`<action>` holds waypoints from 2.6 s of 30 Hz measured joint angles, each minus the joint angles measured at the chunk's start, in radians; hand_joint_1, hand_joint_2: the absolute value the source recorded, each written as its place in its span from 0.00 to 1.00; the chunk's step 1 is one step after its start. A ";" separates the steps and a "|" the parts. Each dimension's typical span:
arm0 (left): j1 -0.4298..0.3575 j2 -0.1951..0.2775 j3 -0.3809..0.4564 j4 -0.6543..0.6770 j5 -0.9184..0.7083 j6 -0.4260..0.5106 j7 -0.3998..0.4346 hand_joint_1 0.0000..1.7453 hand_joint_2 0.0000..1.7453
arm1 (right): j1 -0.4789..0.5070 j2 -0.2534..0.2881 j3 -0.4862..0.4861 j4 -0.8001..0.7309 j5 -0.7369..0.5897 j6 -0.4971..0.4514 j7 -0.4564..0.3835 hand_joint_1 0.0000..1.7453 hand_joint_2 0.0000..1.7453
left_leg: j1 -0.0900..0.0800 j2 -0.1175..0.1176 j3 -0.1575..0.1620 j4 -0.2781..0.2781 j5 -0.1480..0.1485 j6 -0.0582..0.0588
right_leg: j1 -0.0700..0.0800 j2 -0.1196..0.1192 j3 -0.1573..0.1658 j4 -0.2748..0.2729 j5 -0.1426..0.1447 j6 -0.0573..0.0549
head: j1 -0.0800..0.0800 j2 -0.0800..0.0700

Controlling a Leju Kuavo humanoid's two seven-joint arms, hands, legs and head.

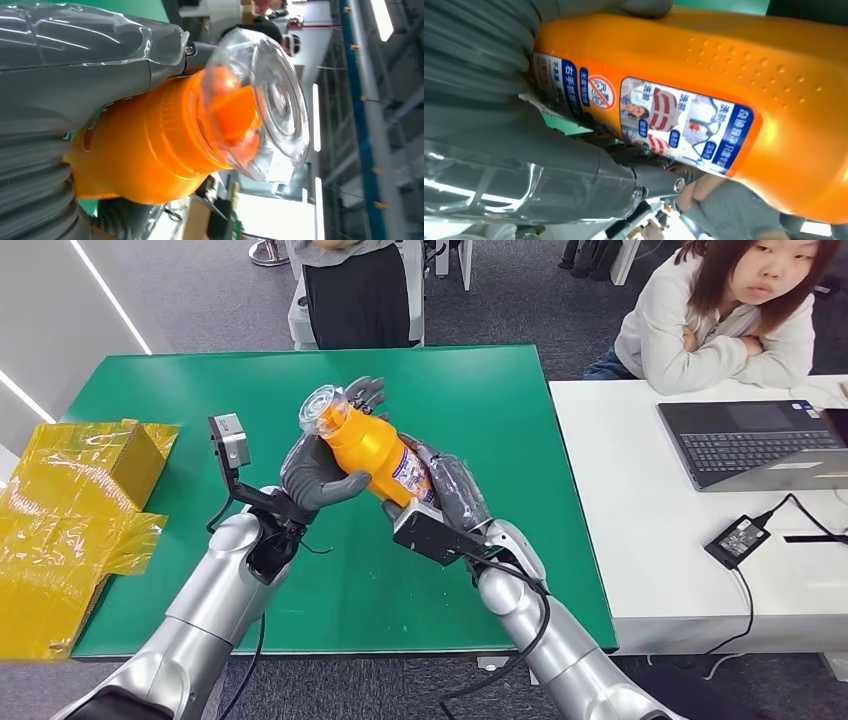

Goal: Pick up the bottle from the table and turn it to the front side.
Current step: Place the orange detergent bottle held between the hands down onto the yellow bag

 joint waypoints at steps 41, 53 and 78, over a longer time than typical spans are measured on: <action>0.016 0.012 -0.013 0.011 -0.211 0.168 -0.046 1.00 1.00 | 0.101 -0.077 -0.017 -0.076 -0.054 -0.057 0.000 0.00 1.00 | 0.000 0.000 0.000 0.000 0.000 0.000 | 0.000 0.000 0.000 0.000 0.000 0.000 | 0.000 0.000; -0.058 0.045 -0.016 -0.006 -0.831 0.629 -0.094 1.00 1.00 | 0.212 -0.128 -0.089 -0.241 -0.086 -0.057 -0.048 0.00 1.00 | 0.000 0.000 0.000 0.000 0.000 0.000 | 0.000 0.000 0.000 0.000 0.000 0.000 | 0.000 0.000; -0.250 0.185 -0.321 0.136 -1.919 0.995 0.378 1.00 1.00 | 0.302 -0.178 -0.075 -0.391 -0.072 -0.126 -0.071 0.00 1.00 | 0.000 0.002 0.000 0.000 0.000 0.000 | 0.000 0.002 -0.001 0.000 0.000 0.000 | 0.000 0.000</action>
